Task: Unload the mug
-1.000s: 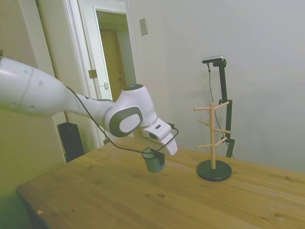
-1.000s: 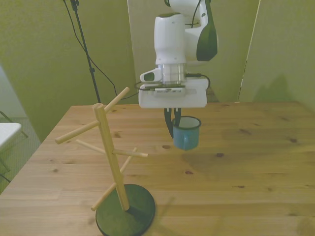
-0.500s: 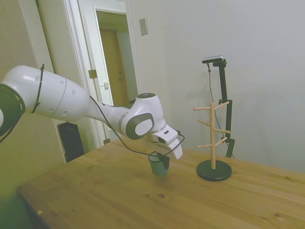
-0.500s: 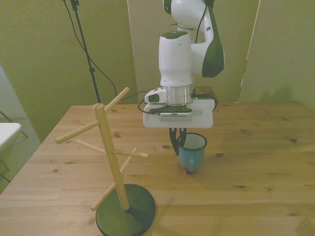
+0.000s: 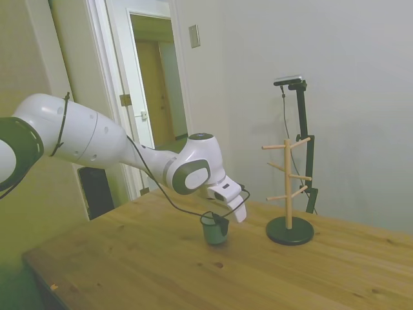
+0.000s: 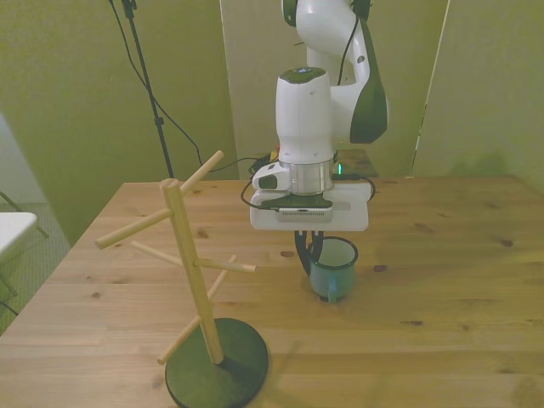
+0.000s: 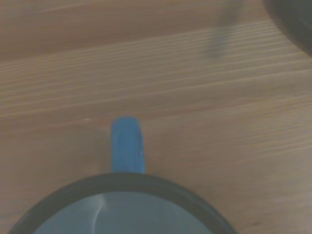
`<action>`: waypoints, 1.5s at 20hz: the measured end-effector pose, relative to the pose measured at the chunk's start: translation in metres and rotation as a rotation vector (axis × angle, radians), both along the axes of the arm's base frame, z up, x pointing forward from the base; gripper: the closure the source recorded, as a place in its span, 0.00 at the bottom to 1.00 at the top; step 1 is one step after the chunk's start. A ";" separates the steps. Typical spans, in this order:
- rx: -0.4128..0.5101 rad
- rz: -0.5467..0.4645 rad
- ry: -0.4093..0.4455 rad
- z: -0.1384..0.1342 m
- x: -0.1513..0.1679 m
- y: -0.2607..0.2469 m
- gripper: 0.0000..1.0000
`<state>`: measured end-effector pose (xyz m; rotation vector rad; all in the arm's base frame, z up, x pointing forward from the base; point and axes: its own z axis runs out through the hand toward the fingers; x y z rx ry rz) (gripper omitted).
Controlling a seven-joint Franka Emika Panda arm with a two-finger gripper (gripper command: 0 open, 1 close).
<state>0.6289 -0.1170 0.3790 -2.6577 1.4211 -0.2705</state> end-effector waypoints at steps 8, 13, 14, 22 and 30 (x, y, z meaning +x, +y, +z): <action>-0.002 -0.011 0.012 -0.007 0.000 -0.001 1.00; -0.003 -0.013 0.014 -0.007 0.000 -0.001 0.00; -0.003 -0.013 0.015 -0.007 0.000 -0.001 0.00; -0.004 -0.016 0.013 -0.005 0.000 -0.003 0.00; -0.007 -0.009 -0.042 0.042 -0.006 -0.004 0.00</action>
